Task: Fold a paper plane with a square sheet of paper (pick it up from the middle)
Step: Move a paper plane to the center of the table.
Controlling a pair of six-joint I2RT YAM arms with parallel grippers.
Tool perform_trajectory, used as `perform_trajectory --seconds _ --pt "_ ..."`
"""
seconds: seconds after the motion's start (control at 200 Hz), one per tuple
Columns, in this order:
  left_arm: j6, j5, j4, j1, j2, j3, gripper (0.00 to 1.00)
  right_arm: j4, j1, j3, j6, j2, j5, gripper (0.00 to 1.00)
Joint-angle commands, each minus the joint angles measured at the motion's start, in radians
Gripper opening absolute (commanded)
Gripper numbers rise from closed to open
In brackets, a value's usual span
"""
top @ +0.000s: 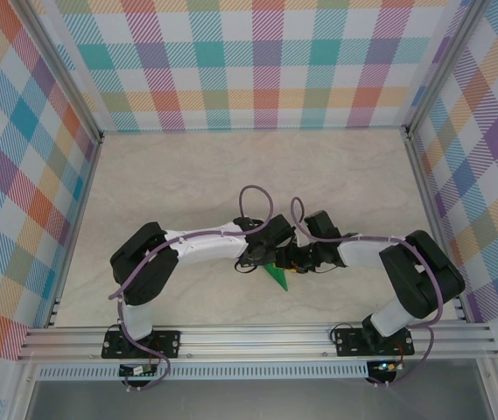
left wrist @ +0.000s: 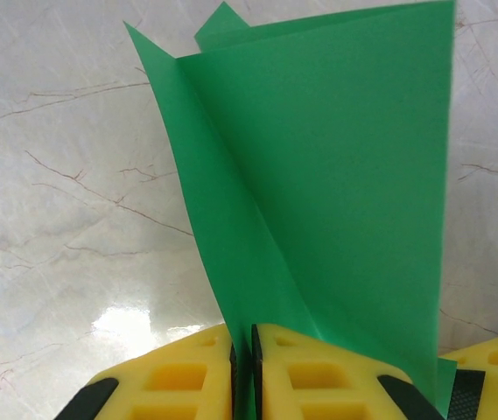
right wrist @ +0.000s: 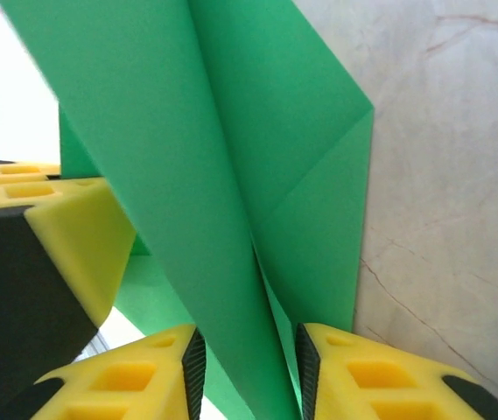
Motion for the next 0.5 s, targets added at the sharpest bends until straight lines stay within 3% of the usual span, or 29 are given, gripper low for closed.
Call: perform_trajectory --seconds 0.0,0.495 --pt "-0.008 -0.006 -0.003 -0.001 -0.032 -0.012 0.14 -0.039 0.017 0.023 -0.039 -0.020 0.040 0.34" --pt "-0.006 -0.001 -0.001 -0.001 -0.035 -0.013 0.14 -0.153 0.090 0.095 -0.085 0.003 0.168 0.25"
